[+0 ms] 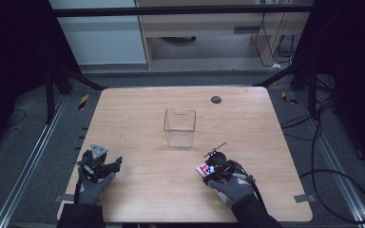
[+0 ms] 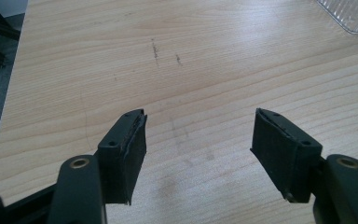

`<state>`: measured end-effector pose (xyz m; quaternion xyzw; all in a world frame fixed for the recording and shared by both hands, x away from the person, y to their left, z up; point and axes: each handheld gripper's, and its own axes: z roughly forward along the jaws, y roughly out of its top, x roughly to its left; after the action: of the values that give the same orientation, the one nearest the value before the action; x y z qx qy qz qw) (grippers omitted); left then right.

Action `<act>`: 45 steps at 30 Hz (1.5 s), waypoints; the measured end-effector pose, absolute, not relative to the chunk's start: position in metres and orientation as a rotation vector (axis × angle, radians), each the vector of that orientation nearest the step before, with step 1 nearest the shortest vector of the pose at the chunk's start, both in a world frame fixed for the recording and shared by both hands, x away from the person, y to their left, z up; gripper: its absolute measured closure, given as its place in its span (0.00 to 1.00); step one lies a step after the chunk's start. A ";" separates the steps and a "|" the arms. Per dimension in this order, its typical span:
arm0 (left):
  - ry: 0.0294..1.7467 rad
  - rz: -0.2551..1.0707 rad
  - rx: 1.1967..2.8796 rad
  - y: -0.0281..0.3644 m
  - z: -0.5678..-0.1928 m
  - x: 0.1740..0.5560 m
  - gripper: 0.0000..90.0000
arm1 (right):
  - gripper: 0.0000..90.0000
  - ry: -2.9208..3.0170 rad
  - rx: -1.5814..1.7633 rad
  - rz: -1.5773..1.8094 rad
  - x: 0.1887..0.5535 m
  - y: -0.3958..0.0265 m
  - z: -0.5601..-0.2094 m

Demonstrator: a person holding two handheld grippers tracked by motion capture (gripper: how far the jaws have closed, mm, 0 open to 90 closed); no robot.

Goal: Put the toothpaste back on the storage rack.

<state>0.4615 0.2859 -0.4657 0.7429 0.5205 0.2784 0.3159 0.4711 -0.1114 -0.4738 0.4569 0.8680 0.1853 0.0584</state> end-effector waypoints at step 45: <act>1.367 0.734 1.949 0.285 -0.464 0.460 0.38 | 0.81 2.175 1.279 1.345 0.465 -0.141 -0.381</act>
<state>0.4604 0.2849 -0.4644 0.7413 0.5201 0.2790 0.3195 0.4653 -0.1413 -0.3809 0.4429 0.7531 0.4657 0.1408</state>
